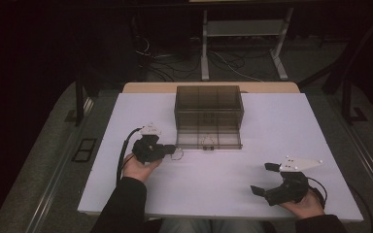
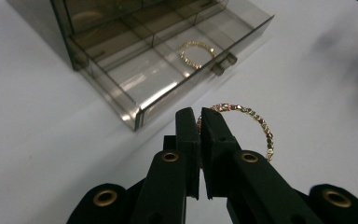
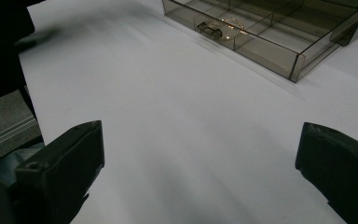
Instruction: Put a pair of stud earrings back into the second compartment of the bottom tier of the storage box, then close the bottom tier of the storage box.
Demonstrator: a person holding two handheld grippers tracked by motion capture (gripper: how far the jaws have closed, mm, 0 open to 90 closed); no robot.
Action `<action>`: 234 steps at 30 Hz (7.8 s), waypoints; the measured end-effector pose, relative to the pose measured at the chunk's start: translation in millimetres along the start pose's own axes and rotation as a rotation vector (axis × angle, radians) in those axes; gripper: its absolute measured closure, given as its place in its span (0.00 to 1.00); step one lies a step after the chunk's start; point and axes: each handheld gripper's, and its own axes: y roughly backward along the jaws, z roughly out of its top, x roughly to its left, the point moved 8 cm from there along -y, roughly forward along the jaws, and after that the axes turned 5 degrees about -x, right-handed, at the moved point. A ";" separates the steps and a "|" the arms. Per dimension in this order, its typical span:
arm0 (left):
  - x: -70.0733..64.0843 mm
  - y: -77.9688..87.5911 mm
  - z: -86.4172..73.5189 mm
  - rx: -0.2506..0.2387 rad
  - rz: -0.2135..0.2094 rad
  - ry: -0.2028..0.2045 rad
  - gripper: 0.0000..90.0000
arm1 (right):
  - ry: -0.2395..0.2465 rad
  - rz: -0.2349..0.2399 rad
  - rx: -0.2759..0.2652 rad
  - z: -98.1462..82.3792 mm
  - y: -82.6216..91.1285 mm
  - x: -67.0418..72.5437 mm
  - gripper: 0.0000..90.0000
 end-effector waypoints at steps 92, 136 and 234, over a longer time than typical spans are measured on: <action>-8.2 -100.2 68.0 0.012 0.021 -0.059 0.95 | 0.003 0.004 -0.001 0.0 1.5 -0.8 0.01; -1.9 -121.4 52.7 0.031 0.019 -0.019 0.61 | 0.008 0.006 0.001 -0.3 1.2 -0.4 0.01; -55.3 -93.9 4.3 0.106 -0.193 -0.197 0.78 | 0.008 0.004 0.007 -1.2 0.7 0.7 0.01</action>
